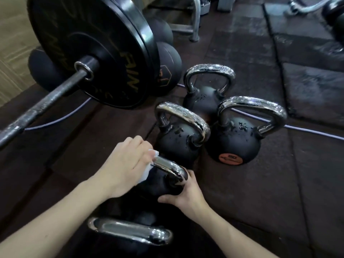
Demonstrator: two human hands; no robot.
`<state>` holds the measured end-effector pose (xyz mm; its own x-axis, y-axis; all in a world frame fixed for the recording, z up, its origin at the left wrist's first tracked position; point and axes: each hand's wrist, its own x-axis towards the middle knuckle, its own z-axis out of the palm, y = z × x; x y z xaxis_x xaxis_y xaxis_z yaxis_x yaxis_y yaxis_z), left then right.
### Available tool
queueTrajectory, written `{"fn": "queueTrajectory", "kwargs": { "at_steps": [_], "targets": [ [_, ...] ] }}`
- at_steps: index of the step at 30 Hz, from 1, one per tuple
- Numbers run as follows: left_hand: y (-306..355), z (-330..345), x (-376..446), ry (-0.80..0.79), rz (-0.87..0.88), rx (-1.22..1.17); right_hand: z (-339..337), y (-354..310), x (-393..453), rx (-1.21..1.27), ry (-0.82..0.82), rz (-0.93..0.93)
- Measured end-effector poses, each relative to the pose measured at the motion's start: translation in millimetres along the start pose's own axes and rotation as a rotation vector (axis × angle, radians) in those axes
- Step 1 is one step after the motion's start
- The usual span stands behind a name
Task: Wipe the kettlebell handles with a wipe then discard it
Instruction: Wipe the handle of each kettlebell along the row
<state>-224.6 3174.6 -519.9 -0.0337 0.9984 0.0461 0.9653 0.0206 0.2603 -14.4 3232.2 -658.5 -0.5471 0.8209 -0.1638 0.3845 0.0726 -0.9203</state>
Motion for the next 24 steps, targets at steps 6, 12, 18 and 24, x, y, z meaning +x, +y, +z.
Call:
{"fn": "queueTrajectory", "kwargs": {
  "at_steps": [6,12,18,24],
  "targets": [
    [8.4,6.6,0.7,-0.004,-0.089,0.057,-0.4,-19.2,-7.9,0.013,0.003,0.110],
    [55.9,14.6,-0.4,0.136,0.185,0.187,1.6,-1.3,3.1,0.057,-0.040,0.093],
    [77.1,33.0,4.7,0.048,0.293,0.286,3.8,4.6,7.4,0.086,-0.125,0.030],
    [10.4,1.8,7.6,0.004,-0.044,0.181,3.6,16.8,11.5,0.096,-0.105,0.028]
  ]
}}
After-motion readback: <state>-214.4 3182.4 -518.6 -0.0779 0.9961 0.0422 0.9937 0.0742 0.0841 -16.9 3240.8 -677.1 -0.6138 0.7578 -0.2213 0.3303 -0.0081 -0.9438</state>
